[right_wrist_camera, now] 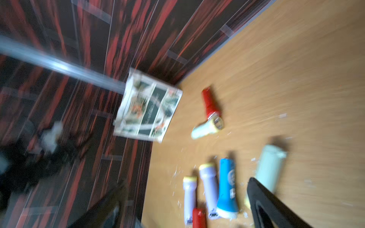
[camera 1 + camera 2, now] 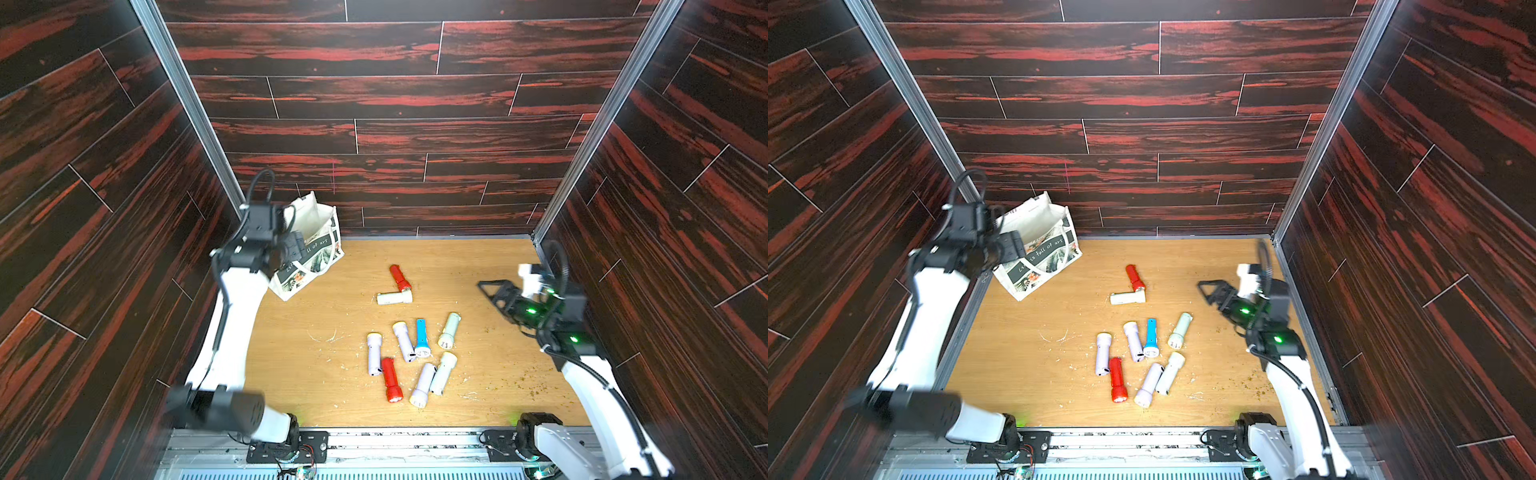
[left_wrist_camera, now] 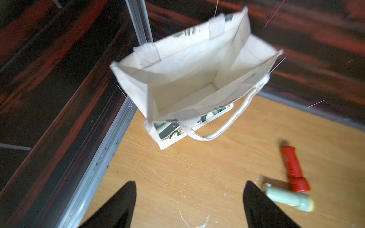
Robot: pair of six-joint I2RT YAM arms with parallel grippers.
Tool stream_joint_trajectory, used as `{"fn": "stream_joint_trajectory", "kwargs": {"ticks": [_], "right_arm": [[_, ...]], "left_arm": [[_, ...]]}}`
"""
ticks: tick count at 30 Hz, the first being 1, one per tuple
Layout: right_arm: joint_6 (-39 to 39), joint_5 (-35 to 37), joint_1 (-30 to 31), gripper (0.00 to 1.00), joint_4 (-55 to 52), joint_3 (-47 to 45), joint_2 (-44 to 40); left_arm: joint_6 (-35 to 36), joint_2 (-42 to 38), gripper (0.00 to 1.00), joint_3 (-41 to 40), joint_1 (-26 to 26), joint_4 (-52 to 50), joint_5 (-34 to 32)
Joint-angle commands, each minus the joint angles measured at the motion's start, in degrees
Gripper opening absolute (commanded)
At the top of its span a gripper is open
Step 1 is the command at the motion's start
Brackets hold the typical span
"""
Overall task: Put the flashlights into the tote bags
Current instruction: Move the canvas bag to the center of the board.
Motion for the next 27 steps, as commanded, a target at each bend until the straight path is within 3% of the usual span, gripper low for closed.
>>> {"fn": "stream_joint_trajectory", "kwargs": {"ticks": [1,3,8,21,27], "right_arm": [[-7.3,4.5,8.5,0.95,-2.6,5.0,4.6],[-9.6,7.1,13.6,0.95,-3.0,7.0,7.5],[-14.1,10.2,21.1,0.95,-2.3,9.8,10.1],[-17.6,13.7,22.2,0.92,-4.2,7.6,4.8],[-18.9,14.5,22.2,0.92,-5.6,8.6,5.6]], "left_arm": [[4.4,4.6,0.91,6.4,-0.1,-5.6,-1.8],[5.6,8.5,0.98,10.1,-0.2,-6.7,-2.0],[9.9,18.8,0.99,19.7,-0.5,-10.5,-4.3],[18.1,36.0,0.89,36.1,-0.9,-11.0,-6.0],[20.6,38.6,0.85,37.9,-2.0,-9.7,-0.3]]}}
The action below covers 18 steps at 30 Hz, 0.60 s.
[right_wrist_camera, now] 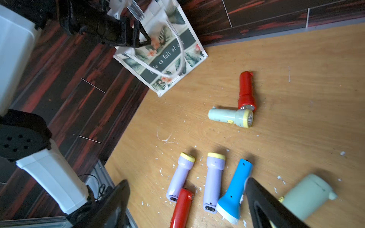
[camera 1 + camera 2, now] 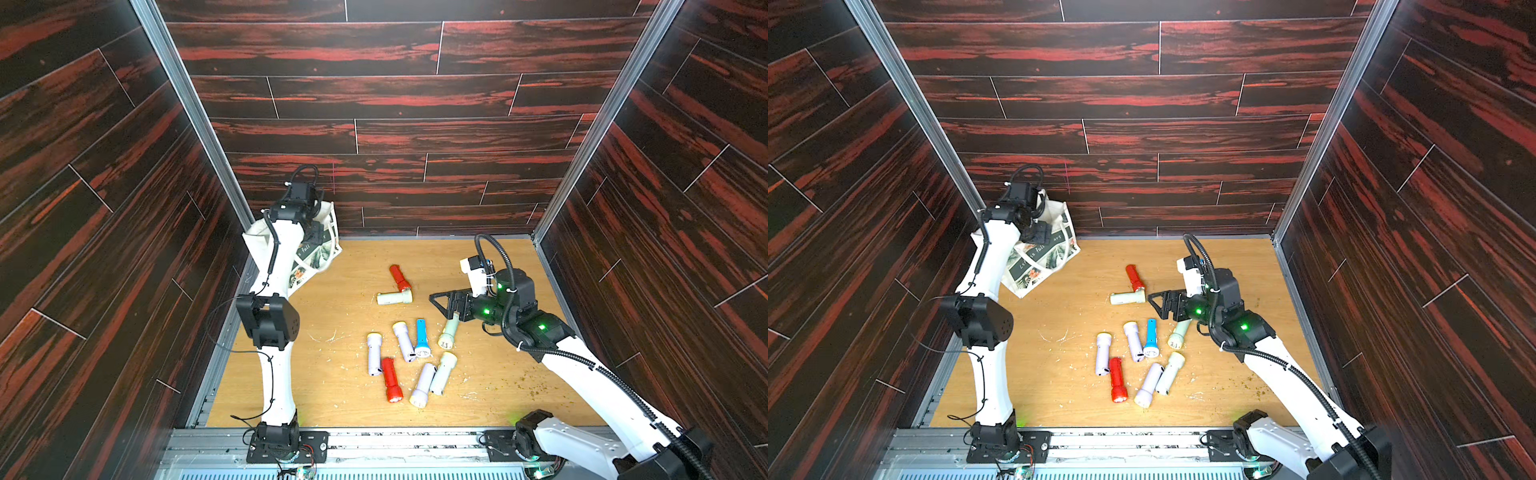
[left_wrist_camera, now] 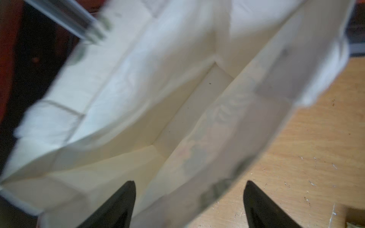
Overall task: Put the flashlights into the tote bags
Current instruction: Move the canvas bag to the center of the board.
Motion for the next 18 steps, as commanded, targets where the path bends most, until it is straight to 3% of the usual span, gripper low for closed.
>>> {"fn": "stream_joint_trajectory", "kwargs": {"ticks": [1,6,12,18], "right_arm": [[-1.6,1.2,0.3,0.92,-1.6,0.9,0.0],[-1.6,0.9,0.3,0.91,-1.4,1.0,0.5],[-1.1,1.0,0.3,0.90,-1.5,0.7,0.5],[-1.2,1.6,0.3,0.90,-2.7,1.4,0.0]], "left_arm": [[3.0,0.7,0.85,2.4,-0.9,-1.1,3.8],[3.4,-1.3,0.83,1.6,-1.5,0.2,6.1],[4.9,-0.3,0.72,1.5,-1.6,0.9,0.2],[6.5,2.2,0.53,1.5,-2.7,2.3,-7.6]]}}
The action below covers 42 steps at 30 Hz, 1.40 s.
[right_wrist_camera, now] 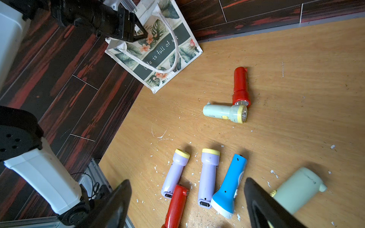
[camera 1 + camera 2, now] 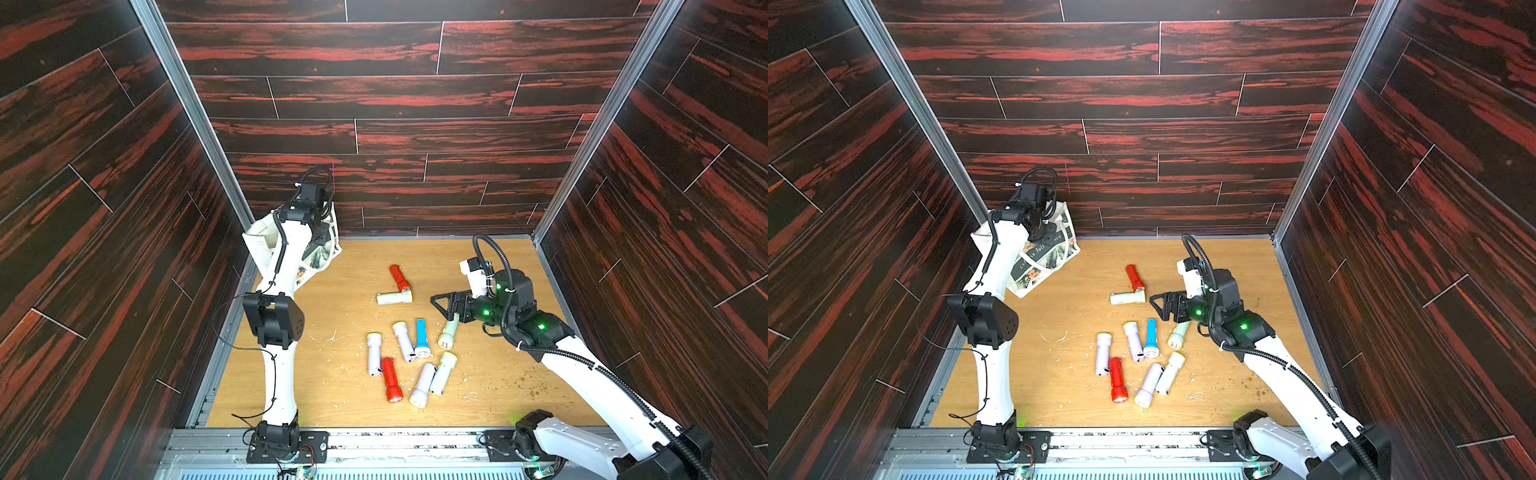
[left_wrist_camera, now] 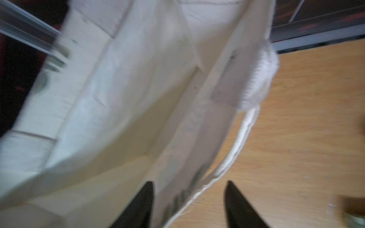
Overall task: Put the flashlights into the tote bags
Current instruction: Move the canvas bag to the center of the board.
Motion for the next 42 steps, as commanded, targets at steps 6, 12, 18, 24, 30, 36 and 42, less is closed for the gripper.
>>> {"fn": "stream_joint_trajectory", "kwargs": {"ticks": [6,12,18,24,30,36,42], "right_arm": [[0.2,3.4,0.3,0.88,-2.1,1.5,-2.3],[4.6,17.7,0.2,0.88,-0.5,-1.1,-10.7],[6.1,21.8,0.1,0.88,-2.3,-1.6,-12.8],[9.0,23.5,0.2,0.89,-1.4,-3.6,-14.5],[9.6,24.9,0.2,0.91,-2.5,-4.1,-16.3],[10.8,25.8,0.2,0.95,-3.1,-5.3,-17.9],[11.6,25.9,0.2,0.97,-3.2,-5.8,-18.5]], "left_arm": [[2.2,3.1,0.28,2.0,-1.6,0.7,-8.6],[-5.0,2.1,0.07,5.1,-2.2,-2.2,-10.3],[-13.0,-1.4,0.00,5.5,-3.6,-6.8,-4.9],[-15.7,-5.3,0.00,-0.3,-8.8,-9.1,-6.5],[-20.1,-8.3,0.00,-3.7,-14.1,-11.9,-8.8],[-27.4,-11.4,0.00,-8.3,-17.2,-14.9,-5.5],[-31.2,-12.4,0.00,-11.1,-21.2,-18.1,-2.1]]}}
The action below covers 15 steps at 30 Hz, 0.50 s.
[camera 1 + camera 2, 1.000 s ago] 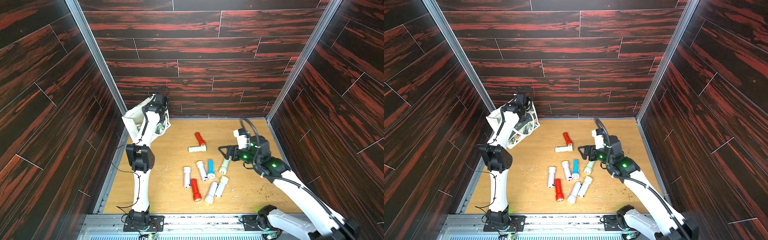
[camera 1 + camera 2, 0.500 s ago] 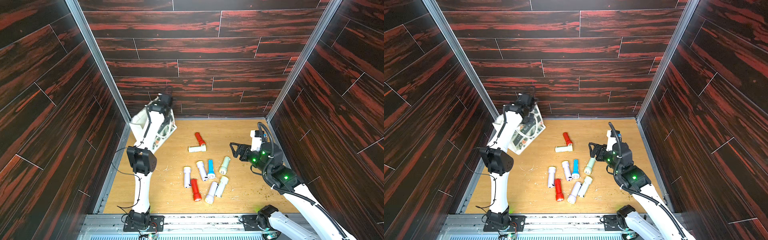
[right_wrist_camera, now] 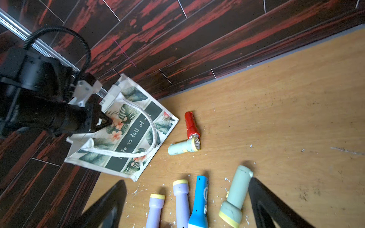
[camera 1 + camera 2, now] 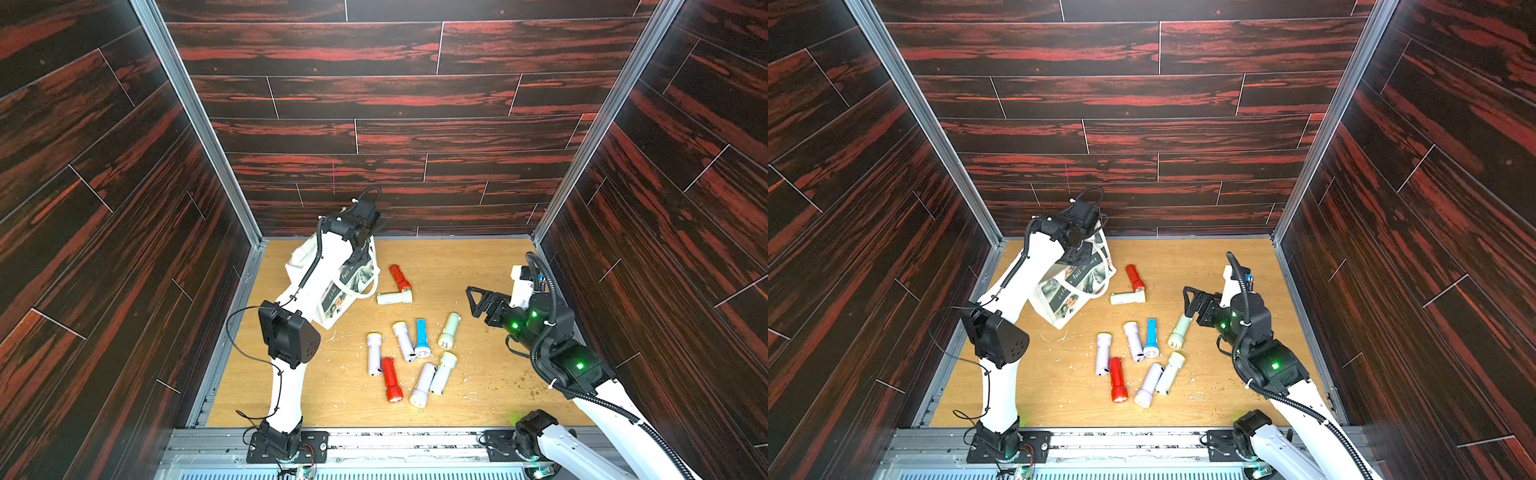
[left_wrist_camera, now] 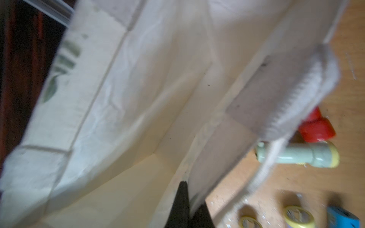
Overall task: Put the flashlights into the tote bags
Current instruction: Move the canvas bag to the center of the board.
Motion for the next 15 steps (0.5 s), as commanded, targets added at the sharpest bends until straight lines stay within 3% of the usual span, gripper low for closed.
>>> {"fn": "stream_joint_trajectory", "kwargs": {"ticks": [1,3,6,11,13,15], "right_arm": [[1.6,0.7,0.2,0.97,-0.5,-0.4,-0.7],[1.9,0.7,0.2,0.97,-0.3,-0.6,-0.8],[2.5,0.7,0.2,0.99,-0.2,-1.0,-0.7],[4.2,-0.3,0.2,0.99,-0.9,-0.8,0.8],[4.4,-1.6,0.2,0.99,0.1,-0.7,1.5],[5.2,-3.0,0.2,0.99,1.2,-0.4,2.8]], "left_arm": [[-4.7,-3.6,0.00,-2.1,-2.3,-3.3,2.6],[-5.3,-4.5,0.04,-3.7,-3.6,-1.8,3.4],[-5.5,-5.7,0.24,-5.4,-4.1,0.6,2.8],[-4.3,-7.1,0.72,-2.0,-4.2,1.4,1.8],[-3.5,-7.9,0.79,0.1,-4.2,1.3,1.5],[-2.1,-9.4,0.79,1.2,-4.1,2.1,0.5]]}}
